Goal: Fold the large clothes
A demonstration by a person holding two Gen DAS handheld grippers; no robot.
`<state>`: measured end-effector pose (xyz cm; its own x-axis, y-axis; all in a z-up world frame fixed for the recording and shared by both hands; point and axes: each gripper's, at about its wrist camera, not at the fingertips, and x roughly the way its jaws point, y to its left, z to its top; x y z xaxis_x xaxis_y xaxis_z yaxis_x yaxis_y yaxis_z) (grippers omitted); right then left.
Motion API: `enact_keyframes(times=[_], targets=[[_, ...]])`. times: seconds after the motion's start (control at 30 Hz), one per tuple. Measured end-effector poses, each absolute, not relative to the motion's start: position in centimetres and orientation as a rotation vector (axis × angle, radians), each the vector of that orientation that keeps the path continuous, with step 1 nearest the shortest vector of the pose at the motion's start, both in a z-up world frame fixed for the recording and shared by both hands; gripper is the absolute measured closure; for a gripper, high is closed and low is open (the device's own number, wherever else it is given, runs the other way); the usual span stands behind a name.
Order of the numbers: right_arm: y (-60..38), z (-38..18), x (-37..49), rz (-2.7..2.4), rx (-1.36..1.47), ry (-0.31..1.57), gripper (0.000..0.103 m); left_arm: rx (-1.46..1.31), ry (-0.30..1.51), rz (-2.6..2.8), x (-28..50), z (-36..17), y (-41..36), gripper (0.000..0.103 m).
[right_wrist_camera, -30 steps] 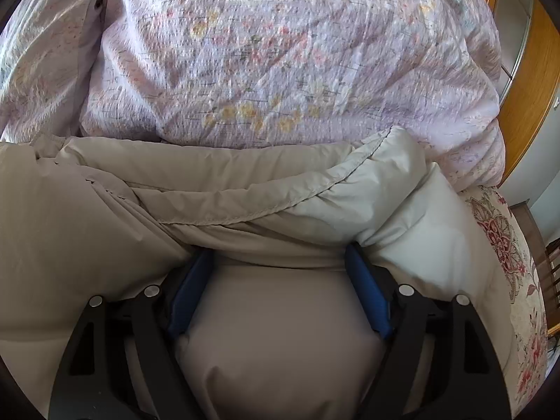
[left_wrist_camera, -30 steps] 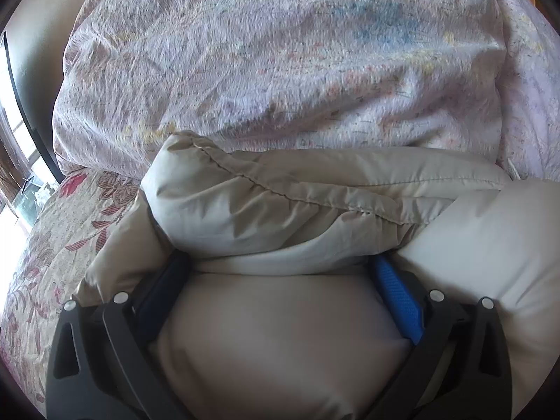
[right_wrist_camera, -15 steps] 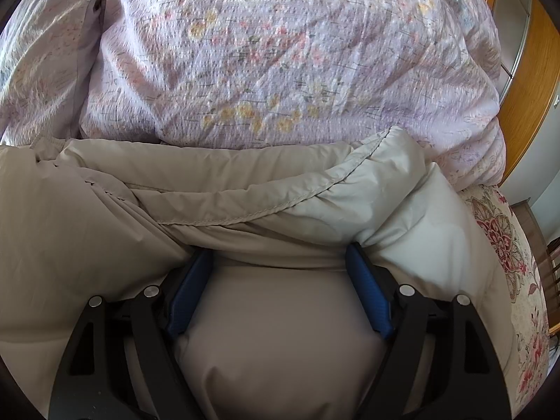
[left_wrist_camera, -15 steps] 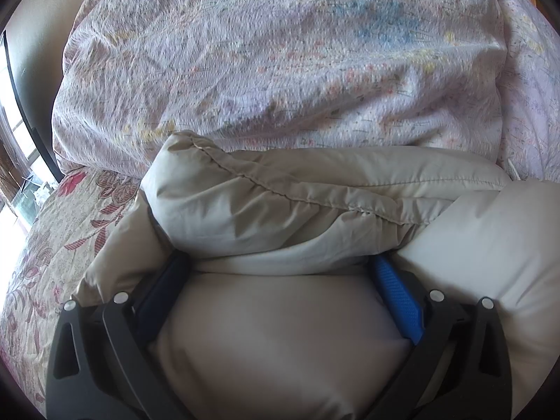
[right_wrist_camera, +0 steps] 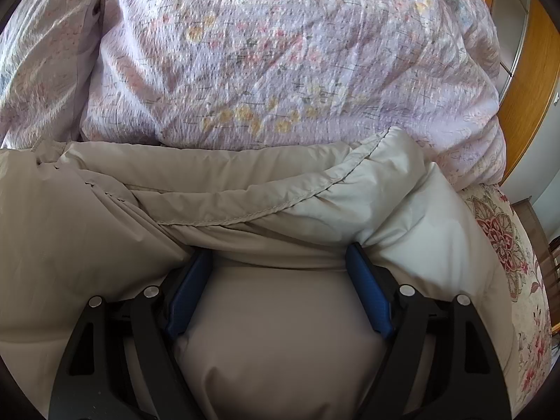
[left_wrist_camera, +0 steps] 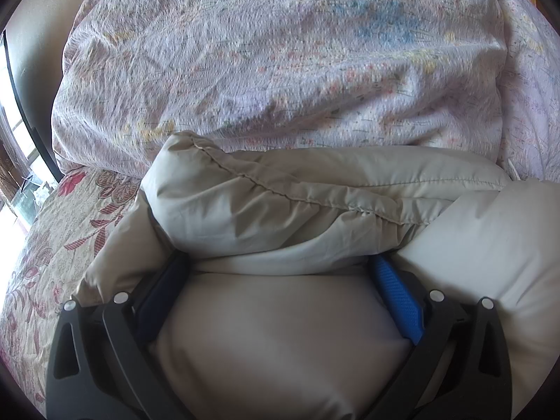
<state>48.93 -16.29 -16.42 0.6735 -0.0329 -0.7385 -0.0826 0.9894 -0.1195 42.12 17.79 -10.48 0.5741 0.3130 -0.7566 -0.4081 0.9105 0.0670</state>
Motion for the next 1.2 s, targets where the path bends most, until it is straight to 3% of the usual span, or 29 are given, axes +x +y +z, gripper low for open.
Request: enact_keyframes(times=[0.47, 0.7, 1.03, 1.2], targets=[[-17.0, -15.8, 48.0, 0.028, -0.125, 0.829, 0.022, -0.112, 0.854, 0.451, 40.3, -9.8, 17.7, 0.002], [-19.1, -12.7, 42.0, 0.053, -0.054, 0.816, 0.023, -0.092, 0.822, 0.413, 33.0, -6.7, 16.2, 0.002], [-28.8, -10.1, 32.3, 0.073, 0.358, 0.87, 0.023, -0.261, 0.825, 0.303, 20.9, -3.0, 18.4, 0.004], [-31.7, -12.4, 31.5, 0.083, 0.543, 0.941, 0.023, -0.455, 0.884, 0.268, 19.3, -5.1, 20.2, 0.015]])
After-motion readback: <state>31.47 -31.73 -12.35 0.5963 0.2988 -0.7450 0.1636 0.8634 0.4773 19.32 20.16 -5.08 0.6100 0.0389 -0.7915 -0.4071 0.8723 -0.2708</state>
